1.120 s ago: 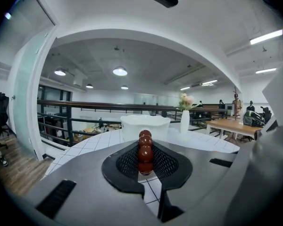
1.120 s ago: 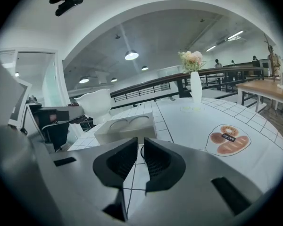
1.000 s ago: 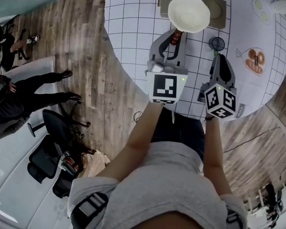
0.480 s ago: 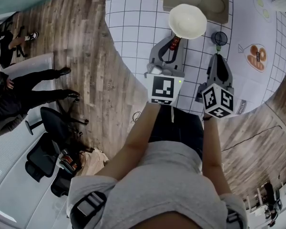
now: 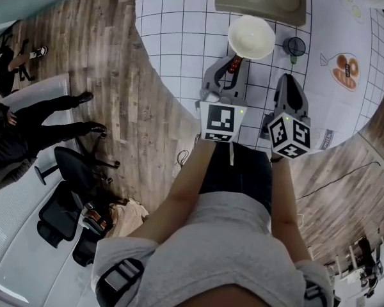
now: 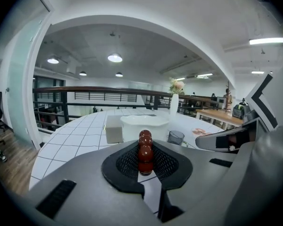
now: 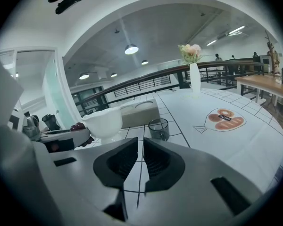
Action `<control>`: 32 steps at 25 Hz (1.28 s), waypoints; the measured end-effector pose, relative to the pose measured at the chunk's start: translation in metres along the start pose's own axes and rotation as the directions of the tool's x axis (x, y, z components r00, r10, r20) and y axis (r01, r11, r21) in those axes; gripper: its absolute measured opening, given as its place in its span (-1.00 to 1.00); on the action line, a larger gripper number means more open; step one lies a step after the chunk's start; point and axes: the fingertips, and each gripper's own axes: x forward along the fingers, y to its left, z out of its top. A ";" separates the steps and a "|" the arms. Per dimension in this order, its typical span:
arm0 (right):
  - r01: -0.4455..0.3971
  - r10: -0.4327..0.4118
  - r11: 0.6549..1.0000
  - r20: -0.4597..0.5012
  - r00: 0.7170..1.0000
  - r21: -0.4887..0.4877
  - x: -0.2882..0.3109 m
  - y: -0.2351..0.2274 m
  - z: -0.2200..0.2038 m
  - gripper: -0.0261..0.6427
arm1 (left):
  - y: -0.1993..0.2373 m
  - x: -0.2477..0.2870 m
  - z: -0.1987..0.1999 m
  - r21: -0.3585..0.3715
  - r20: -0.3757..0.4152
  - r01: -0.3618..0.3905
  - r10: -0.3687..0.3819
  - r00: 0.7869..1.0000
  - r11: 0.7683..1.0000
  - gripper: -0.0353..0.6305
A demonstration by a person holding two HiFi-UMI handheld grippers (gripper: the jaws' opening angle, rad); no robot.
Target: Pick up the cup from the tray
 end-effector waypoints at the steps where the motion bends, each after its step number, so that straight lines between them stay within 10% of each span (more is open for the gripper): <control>1: 0.000 0.000 1.000 -0.004 1.000 0.000 -0.001 0.000 -0.002 -0.81 | -0.001 0.001 -0.003 -0.002 -0.006 0.001 -0.001 1.000 1.000 -0.79; 32: 0.000 -0.001 1.000 -0.017 1.000 -0.004 -0.004 0.003 -0.012 -0.81 | -0.007 0.015 -0.042 0.024 -0.010 -0.012 0.012 1.000 1.000 -0.78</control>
